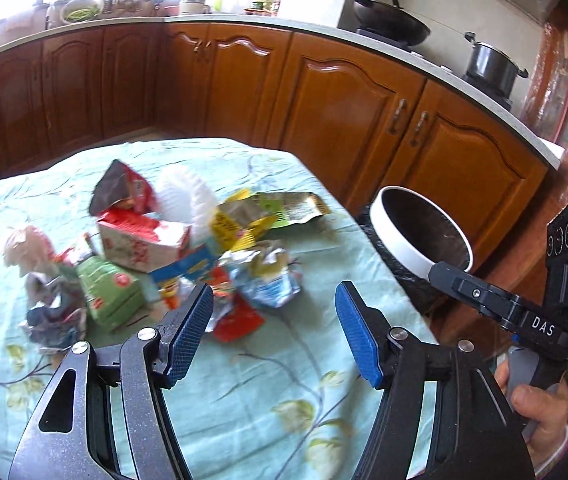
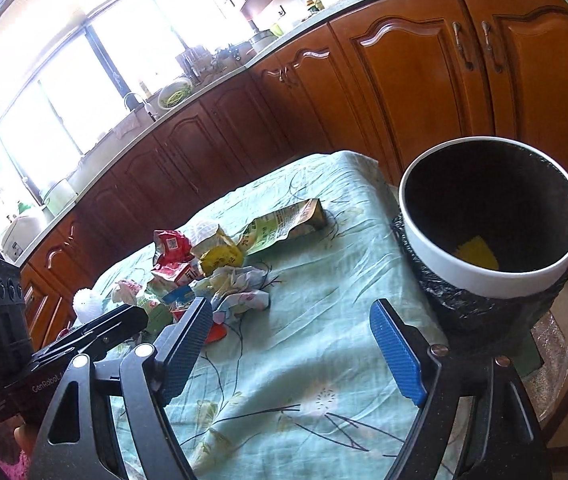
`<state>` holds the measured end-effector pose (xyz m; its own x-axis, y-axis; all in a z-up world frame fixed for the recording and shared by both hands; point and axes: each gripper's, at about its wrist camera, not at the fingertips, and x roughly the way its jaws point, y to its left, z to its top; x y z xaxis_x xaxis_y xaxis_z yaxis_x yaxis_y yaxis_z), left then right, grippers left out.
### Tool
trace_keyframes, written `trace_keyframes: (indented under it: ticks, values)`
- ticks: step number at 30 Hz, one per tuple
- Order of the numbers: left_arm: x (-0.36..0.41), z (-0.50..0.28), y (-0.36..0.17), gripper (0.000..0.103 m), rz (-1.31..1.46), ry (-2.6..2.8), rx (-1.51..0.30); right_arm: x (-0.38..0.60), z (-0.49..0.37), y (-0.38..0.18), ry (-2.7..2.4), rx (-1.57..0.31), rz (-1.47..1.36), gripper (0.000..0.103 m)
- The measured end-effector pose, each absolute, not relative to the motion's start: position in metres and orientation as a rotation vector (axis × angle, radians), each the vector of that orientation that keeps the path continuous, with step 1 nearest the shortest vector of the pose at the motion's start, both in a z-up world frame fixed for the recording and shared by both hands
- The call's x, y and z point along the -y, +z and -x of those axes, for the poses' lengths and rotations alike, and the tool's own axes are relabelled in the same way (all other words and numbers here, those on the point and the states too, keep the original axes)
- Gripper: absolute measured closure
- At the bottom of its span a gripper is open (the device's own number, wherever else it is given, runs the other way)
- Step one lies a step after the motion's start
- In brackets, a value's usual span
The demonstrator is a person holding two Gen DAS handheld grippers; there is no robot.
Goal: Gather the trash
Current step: 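Move both open tools back over the trash on the table, then grasp the crumpled white wrapper with the right tool while the left tool grasps the blue foil snack wrapper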
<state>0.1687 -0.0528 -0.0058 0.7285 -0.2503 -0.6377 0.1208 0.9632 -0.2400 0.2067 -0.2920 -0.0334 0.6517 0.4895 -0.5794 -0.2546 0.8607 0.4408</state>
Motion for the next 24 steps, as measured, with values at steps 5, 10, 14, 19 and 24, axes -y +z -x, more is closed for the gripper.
trace_keyframes:
  ticks: [5,10,14,19,24]
  values:
    - [0.033,-0.168,-0.014,0.038,0.2,-0.177,-0.747,0.273,-0.212,-0.036,0.452,-0.764,-0.325,0.02]
    - [0.02,-0.171,-0.02,0.038,0.196,-0.156,-0.77,0.259,-0.223,-0.038,0.477,-0.78,-0.318,0.02]
    - [0.01,-0.181,-0.028,0.039,0.221,-0.136,-0.808,0.244,-0.234,-0.043,0.506,-0.796,-0.308,0.026]
    - [0.01,-0.198,-0.041,0.053,0.196,-0.128,-0.846,0.222,-0.252,-0.054,0.534,-0.839,-0.287,0.053]
    - [0.018,-0.214,-0.057,0.063,0.151,-0.135,-0.891,0.2,-0.267,-0.068,0.562,-0.879,-0.253,0.055]
